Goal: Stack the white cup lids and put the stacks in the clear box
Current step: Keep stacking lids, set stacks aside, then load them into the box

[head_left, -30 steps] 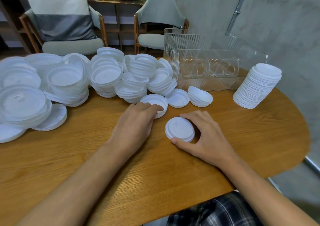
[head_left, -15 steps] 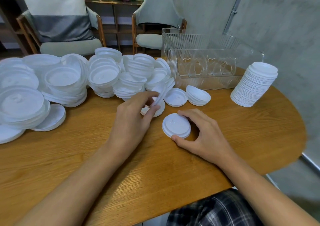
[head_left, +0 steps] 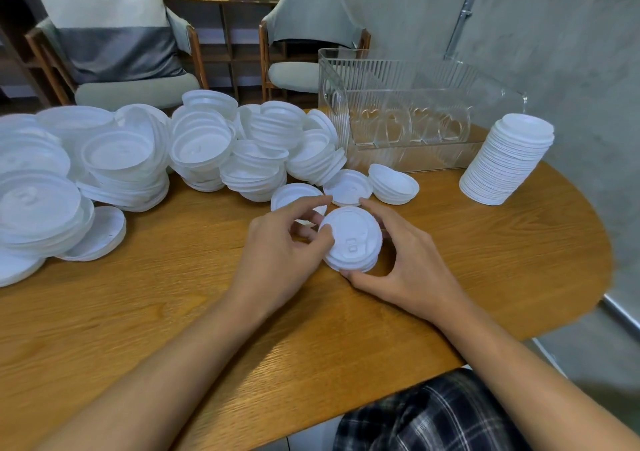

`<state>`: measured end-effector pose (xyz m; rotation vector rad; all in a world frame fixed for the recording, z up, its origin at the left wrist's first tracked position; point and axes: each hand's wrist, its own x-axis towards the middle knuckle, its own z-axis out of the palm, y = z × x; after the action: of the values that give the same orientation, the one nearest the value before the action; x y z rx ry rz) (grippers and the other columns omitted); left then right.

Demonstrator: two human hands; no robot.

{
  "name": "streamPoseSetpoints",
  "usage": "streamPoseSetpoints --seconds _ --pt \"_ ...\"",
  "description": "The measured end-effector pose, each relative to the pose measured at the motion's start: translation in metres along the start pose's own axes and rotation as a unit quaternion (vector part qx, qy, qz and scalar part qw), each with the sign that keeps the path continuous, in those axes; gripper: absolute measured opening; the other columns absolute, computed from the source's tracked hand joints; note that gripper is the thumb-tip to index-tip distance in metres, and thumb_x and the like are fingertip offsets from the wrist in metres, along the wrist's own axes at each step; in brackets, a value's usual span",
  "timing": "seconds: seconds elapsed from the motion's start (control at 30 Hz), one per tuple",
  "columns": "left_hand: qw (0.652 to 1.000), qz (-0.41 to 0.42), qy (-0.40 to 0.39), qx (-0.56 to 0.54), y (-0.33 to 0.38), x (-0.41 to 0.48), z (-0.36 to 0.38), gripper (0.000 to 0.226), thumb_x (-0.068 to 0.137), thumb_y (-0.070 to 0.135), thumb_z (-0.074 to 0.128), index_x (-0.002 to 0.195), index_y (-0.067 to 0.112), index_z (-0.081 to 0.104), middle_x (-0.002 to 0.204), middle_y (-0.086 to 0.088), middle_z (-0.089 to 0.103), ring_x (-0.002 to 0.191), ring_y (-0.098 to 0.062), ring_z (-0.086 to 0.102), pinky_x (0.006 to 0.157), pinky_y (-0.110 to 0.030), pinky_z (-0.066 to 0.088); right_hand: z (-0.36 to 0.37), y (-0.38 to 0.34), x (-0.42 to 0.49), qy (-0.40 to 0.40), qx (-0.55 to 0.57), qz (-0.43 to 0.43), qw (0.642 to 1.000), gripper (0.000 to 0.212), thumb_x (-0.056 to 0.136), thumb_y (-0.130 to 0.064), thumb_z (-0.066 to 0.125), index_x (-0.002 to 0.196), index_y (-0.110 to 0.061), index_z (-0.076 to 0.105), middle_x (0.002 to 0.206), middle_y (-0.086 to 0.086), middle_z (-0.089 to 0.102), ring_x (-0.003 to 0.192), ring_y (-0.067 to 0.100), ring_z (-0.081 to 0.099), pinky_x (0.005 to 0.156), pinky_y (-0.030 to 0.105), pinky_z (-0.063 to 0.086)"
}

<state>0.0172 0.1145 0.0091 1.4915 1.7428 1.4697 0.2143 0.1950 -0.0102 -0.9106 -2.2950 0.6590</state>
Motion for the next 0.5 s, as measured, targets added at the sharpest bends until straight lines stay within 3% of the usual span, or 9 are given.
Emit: streamPoseSetpoints --seconds 0.1,0.2,0.27,0.37,0.43,0.5 --pt "0.999 0.033 -0.004 0.037 -0.005 0.001 -0.002 0.020 0.093 0.011 0.073 0.109 0.023 0.078 0.095 0.015 0.076 0.086 -0.002 0.071 0.067 -0.008 0.049 0.000 0.000 0.000 -0.012 0.005 0.007 1.000 0.103 0.073 -0.045 0.090 0.159 -0.035 0.033 0.143 -0.017 0.055 0.132 -0.001 0.052 0.111 0.031 0.048" --pt "0.995 0.057 -0.024 0.075 -0.011 0.000 -0.001 0.014 0.097 0.020 0.071 0.109 0.022 0.078 0.097 0.014 0.077 0.092 0.001 0.070 0.076 -0.013 0.053 0.000 0.001 -0.001 -0.007 -0.020 -0.021 1.000 0.087 0.075 -0.043 0.089 0.151 -0.029 0.048 0.136 -0.014 0.058 0.129 0.002 0.054 0.108 0.034 0.048" --pt "0.992 0.068 -0.048 0.091 -0.013 -0.001 0.002 0.028 0.095 0.041 0.073 0.115 0.022 0.078 0.102 0.014 0.076 0.095 0.001 0.069 0.082 -0.018 0.054 0.000 0.001 -0.001 -0.006 -0.026 -0.027 0.999 0.078 0.076 -0.042 0.088 0.146 -0.027 0.055 0.132 -0.014 0.059 0.126 0.003 0.055 0.106 0.034 0.048" --pt "0.986 0.069 -0.077 0.133 -0.015 -0.004 0.004 0.068 0.076 0.077 0.072 0.123 0.028 0.074 0.106 0.014 0.066 0.098 -0.002 0.064 0.084 -0.020 0.052 0.001 0.003 -0.001 -0.005 -0.023 -0.033 0.999 0.074 0.077 -0.044 0.086 0.143 -0.025 0.057 0.130 -0.013 0.060 0.124 0.003 0.056 0.103 0.033 0.049" --pt "0.983 0.074 -0.076 0.149 -0.017 -0.003 0.003 0.072 0.071 0.078 0.074 0.125 0.031 0.073 0.105 0.016 0.062 0.096 -0.001 0.061 0.084 -0.019 0.049 0.001 0.003 -0.001 -0.005 -0.021 -0.037 0.999 0.075 0.078 -0.043 0.086 0.144 -0.025 0.057 0.131 -0.013 0.059 0.124 0.004 0.056 0.103 0.033 0.049" --pt "0.985 0.083 -0.068 0.133 -0.017 0.000 0.000 0.063 0.073 0.063 0.082 0.127 0.031 0.072 0.107 0.018 0.064 0.095 0.001 0.060 0.082 -0.013 0.045 0.001 0.001 -0.001 -0.002 -0.012 -0.047 0.999 0.077 0.079 -0.041 0.088 0.146 -0.024 0.055 0.135 -0.012 0.058 0.128 0.004 0.055 0.106 0.030 0.048"
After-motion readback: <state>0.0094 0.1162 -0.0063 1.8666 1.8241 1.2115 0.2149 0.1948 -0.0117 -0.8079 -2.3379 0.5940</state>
